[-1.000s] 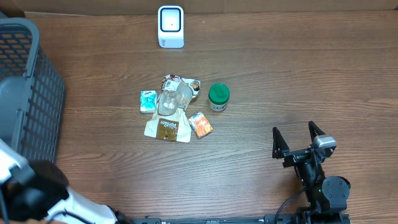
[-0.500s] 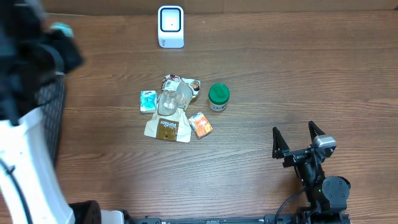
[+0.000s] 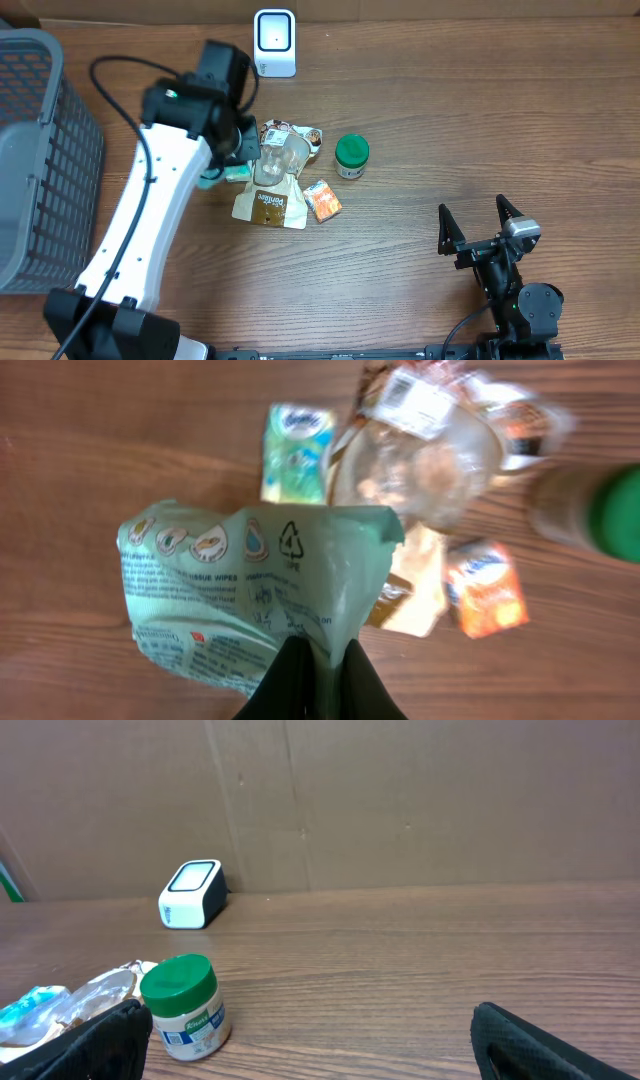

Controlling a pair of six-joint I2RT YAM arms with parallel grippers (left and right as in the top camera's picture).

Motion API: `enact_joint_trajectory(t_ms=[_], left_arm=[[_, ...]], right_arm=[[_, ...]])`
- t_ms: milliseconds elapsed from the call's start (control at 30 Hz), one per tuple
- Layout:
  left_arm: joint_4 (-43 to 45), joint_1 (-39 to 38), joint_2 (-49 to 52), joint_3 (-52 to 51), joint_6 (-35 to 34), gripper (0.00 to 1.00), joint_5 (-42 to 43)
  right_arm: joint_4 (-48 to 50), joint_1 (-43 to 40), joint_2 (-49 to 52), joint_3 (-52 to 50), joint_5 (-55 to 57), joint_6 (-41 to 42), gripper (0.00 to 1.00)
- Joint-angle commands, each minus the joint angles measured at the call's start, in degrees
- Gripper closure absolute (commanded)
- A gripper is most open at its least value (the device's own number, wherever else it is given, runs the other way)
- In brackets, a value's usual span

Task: Scan the item barcode
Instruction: 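Carry the wipes pack out and place it left of the bag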

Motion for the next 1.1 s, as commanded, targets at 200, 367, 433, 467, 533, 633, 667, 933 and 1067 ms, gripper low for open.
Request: enact_joint_trajectory(t_ms=[200,367,433,467,533,633,667,933,1067], left_arm=[[15.0,3.4,-0.3,-16.0,-11.3,0.96,-11.0],[27.2,4.2,-0.3,-23.3,-11.0,0.96,-13.9],[32.9,4.2,-0.3,-26.5,-8.8,0.96,-14.5],[35.2,4.2,-0.3,-27.7,-7.5,0.96,-14.5],[40.0,4.2,-0.3,-30.3,-5.0,0.95,-14.5],[45.6,4.2,-0.3,-33.3,-1.8,0.96,-14.3],[46.7,4.2,-0.3,-33.9,-1.0,0.96,-14.1],[49.1,4.1,1.6,-34.9,0.1,0.96,-10.0],[50.6,4.0,4.4,-34.9,0.0,0.96,-4.1]], right_arm=[[0.2,-0.1,-0.5,-0.6,0.0,0.0,0.00],[0.2,-0.1,-0.5,-0.6,0.0,0.0,0.00],[0.2,-0.1,-0.5,-0.6,0.0,0.0,0.00],[0.2,-0.1,-0.5,-0.6,0.0,0.0,0.00],[0.2,-0.1,-0.5,-0.6,0.0,0.0,0.00],[0.2,-0.1,-0.5,-0.6,0.0,0.0,0.00],[0.2,-0.1,-0.5,-0.6,0.0,0.0,0.00],[0.2,-0.1,-0.5,-0.6,0.0,0.0,0.00],[0.2,-0.1,-0.5,-0.6,0.0,0.0,0.00]])
